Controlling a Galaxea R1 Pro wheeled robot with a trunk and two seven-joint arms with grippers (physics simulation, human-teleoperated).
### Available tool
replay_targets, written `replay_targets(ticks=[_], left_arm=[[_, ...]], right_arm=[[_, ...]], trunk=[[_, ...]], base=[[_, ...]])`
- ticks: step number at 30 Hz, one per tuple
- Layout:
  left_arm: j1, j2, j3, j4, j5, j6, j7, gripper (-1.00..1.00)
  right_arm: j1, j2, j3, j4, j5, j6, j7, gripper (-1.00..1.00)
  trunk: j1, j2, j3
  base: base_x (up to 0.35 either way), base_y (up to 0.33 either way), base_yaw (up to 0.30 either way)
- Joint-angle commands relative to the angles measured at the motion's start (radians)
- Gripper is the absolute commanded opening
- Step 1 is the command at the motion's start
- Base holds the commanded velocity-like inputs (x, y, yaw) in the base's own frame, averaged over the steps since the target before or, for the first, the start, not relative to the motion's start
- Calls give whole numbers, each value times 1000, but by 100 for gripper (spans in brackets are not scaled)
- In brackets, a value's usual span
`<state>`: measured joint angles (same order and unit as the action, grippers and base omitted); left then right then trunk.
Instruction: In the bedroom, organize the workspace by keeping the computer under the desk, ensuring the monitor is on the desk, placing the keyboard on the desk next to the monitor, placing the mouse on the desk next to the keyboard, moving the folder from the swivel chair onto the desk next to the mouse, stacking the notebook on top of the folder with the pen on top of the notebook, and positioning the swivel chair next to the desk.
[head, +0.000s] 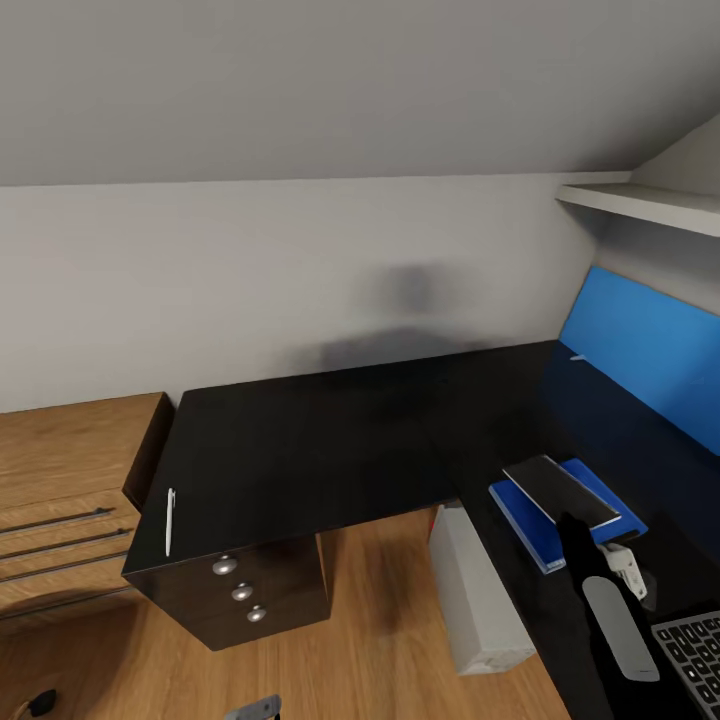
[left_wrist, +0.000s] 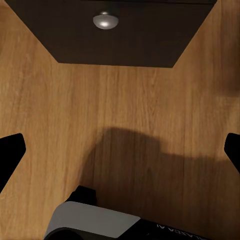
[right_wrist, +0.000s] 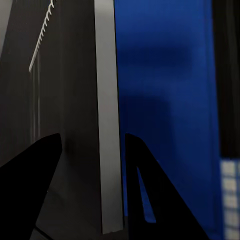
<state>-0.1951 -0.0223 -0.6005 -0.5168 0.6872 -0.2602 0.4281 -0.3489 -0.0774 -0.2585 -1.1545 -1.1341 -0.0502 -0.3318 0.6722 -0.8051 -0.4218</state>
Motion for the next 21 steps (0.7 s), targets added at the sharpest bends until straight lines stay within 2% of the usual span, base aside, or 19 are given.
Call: replay_targets(ticks=[1, 21], left_arm=[[-1, 1, -8, 0, 10, -7, 6, 100], [-1, 1, -8, 0, 10, -7, 6, 100]], right_arm=[[-1, 0, 1, -1, -10, -5, -4, -100], [-1, 1, 2, 0, -12, -8, -3, -100]], trunk=[[0, -1, -1], [0, -1, -1]], base=[[0, 0, 0], [-24, -28, 0]])
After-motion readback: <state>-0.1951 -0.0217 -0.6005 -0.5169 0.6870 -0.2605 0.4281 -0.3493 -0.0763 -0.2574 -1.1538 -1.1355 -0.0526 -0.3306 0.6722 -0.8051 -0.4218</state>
